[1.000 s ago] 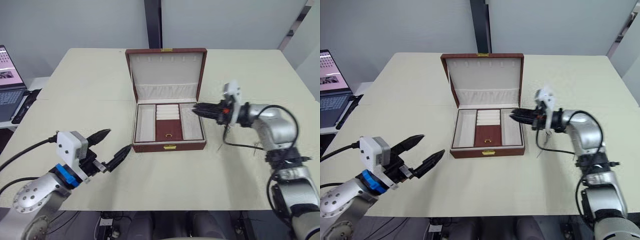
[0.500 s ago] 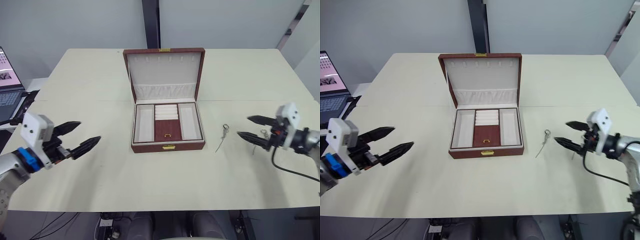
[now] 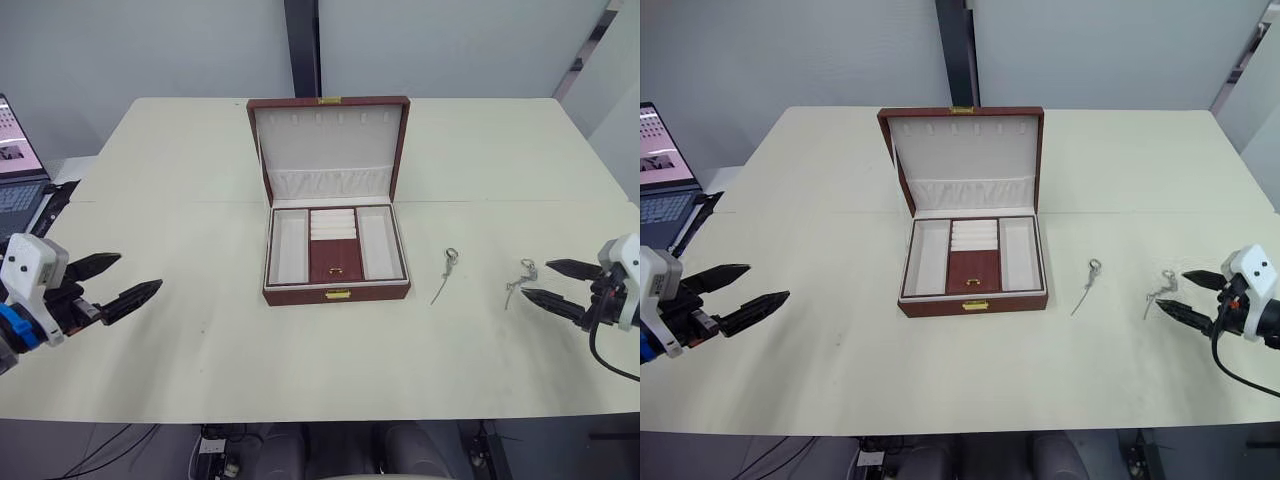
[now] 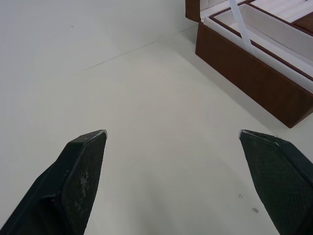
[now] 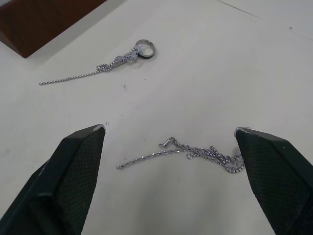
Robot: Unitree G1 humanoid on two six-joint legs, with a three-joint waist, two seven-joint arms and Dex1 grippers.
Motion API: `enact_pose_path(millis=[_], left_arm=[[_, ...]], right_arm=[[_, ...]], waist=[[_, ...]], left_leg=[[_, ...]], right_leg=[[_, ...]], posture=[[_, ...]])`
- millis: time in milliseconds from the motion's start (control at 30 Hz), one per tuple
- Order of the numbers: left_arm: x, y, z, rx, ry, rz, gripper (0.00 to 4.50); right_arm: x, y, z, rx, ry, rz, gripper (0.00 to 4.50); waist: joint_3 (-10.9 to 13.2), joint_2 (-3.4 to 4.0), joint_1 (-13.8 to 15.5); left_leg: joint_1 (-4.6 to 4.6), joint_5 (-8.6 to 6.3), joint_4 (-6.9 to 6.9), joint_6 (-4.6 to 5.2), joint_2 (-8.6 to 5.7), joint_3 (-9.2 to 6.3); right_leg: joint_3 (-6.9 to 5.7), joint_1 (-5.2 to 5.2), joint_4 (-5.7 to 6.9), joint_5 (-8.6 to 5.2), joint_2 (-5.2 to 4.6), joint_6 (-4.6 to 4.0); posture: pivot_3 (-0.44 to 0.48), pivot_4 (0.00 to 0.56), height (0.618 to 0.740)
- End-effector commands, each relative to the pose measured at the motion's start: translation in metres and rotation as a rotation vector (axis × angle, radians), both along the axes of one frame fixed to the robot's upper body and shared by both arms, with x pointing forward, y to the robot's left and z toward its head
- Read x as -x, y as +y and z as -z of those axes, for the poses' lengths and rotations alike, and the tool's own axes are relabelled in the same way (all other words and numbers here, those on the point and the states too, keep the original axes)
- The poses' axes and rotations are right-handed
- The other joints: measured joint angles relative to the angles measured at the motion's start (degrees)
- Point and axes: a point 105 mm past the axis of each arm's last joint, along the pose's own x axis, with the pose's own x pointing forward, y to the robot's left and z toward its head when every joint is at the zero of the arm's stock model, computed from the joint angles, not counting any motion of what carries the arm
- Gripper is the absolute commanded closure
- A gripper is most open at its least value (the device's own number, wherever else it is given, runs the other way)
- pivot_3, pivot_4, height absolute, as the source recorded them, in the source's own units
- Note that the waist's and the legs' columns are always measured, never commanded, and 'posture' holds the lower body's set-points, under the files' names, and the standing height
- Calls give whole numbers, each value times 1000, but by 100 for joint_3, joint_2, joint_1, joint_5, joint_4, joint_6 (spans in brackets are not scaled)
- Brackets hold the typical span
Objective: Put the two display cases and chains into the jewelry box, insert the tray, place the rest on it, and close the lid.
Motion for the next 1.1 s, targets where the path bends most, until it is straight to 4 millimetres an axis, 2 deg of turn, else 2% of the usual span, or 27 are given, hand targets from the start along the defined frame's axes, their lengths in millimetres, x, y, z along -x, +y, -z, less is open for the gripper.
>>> enact_pose_path(millis=[33, 400, 567, 733, 867, 1100], left_arm=[[1, 8, -12, -35, -44, -20, 0], [3, 11, -10, -34, -37, -31, 0], [4, 10, -9, -33, -33, -33, 0], [4, 6, -9, -36, -35, -14, 0], [3, -11, -7, -37, -38, 51, 0], [-1, -62, -8, -30, -38, 257, 0]], right_arm=[[3, -8, -10, 31, -33, 6, 10], [9, -10, 1, 52, 17, -1, 10], [8, -10, 1, 56, 15, -1, 10], [6, -5, -2, -13, -36, 34, 10], [4, 4, -9, -107, -116, 102, 10], [6, 29, -10, -201, -225, 290, 10]], waist=[[0, 0, 1], [0, 0, 3], [0, 0, 2], [0, 0, 2], [0, 0, 5], [-2, 1, 11]], left_leg=[[0, 0, 0, 0, 0, 0], [0, 0, 0, 0, 0, -1], [0, 0, 0, 0, 0, -1], [0, 0, 1, 0, 0, -1], [-1, 0, 1, 0, 0, -3], [-3, 1, 1, -2, -1, -11]], right_leg=[[0, 0, 0, 0, 0, 0], [0, 1, 0, 0, 0, 0], [-1, 1, 1, 0, 0, 0], [-1, 1, 1, 0, 0, 0], [0, 2, 2, 0, 0, 0], [4, 5, 3, 0, -1, 0]], posture=[[0, 150, 740], [0, 150, 740], [0, 150, 740], [0, 150, 740], [0, 150, 740], [0, 150, 740]])
